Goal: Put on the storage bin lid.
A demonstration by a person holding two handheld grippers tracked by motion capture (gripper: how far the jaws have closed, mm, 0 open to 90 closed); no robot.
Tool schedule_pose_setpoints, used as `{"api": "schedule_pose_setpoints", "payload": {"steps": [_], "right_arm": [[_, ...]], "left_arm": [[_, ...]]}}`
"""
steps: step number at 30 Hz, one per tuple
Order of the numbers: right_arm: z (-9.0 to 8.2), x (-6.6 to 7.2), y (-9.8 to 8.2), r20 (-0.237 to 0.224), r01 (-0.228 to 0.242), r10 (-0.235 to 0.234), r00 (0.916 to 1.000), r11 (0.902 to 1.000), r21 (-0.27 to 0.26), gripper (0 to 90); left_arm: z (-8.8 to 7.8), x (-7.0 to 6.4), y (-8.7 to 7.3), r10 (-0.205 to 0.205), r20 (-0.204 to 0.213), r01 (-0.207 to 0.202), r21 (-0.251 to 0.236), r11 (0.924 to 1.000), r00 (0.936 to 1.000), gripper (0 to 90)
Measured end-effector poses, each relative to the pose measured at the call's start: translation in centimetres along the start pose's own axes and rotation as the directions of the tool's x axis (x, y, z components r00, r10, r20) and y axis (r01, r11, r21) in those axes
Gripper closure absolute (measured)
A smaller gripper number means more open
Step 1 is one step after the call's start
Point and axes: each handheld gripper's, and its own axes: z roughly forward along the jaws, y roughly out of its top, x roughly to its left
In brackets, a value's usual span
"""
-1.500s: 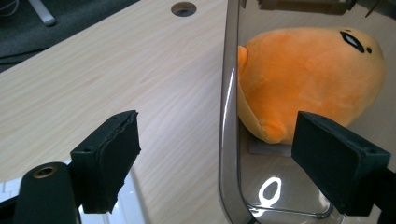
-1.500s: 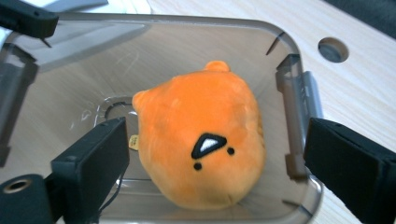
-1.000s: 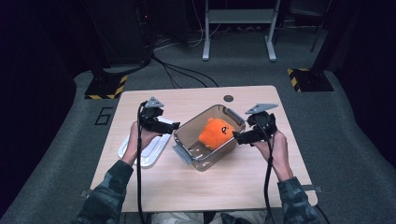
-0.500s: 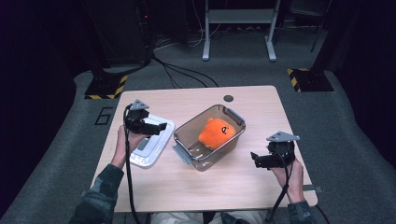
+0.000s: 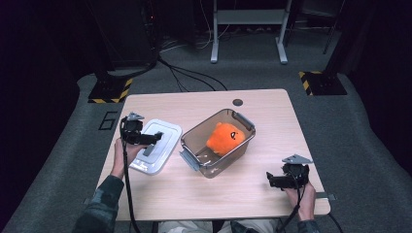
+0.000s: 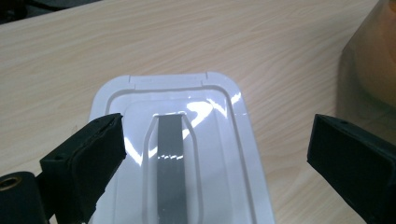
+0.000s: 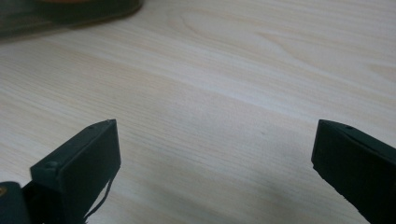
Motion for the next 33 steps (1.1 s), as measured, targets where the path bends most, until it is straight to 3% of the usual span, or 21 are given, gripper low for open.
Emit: {"api": "schedule_pose_setpoints", "payload": {"steps": [6,13,17,21,25,30,32,33], "right_arm": [[0.7,-0.2,-0.8,0.011,-0.02,0.02,0.9997,0.9998,0.009,0.5],[1.0,0.0,-1.5,0.021,-0.01,0.01,0.9997,0.9999,0.004,1.9],[1.1,0.0,-1.5,0.017,-0.005,0.005,0.9998,1.0,0.006,3.0],[1.0,0.0,-1.7,0.02,0.003,-0.002,0.9998,1.0,-0.008,4.7],[1.0,0.0,-1.7,0.019,-0.012,0.012,0.9997,0.9998,-0.014,5.7],[1.0,0.0,-1.7,0.019,-0.012,0.012,0.9997,0.9998,-0.015,6.9],[1.0,-0.1,-1.7,0.021,-0.007,0.007,0.9998,0.9998,-0.018,7.6],[0.9,-0.1,-1.8,0.021,-0.006,0.006,0.9998,0.9998,-0.019,7.9]], "left_arm": [[1.7,1.0,-1.4,-0.024,-0.022,0.025,0.023,0.9994,0.9995,6.6],[3.8,1.9,-2.8,-0.044,-0.031,0.046,0.072,0.9963,0.9985,16.5],[4.6,2.3,-3.4,-0.044,-0.036,0.047,0.078,0.9958,0.9984,32.8],[5.4,2.8,-4.2,-0.054,-0.05,0.058,0.092,0.9941,0.9973,40.1],[5.4,3.1,-4.5,-0.055,-0.048,0.058,0.065,0.9962,0.9973,45.8],[5.6,2.6,-4.6,-0.019,-0.032,0.021,0.081,0.9965,0.9993,57.0],[5.6,2.2,-4.7,0.011,-0.044,-0.008,0.077,0.997,0.9989,59.5],[5.6,2.2,-4.8,0.0,-0.045,0.003,0.065,0.9979,0.999,61.8]]}}
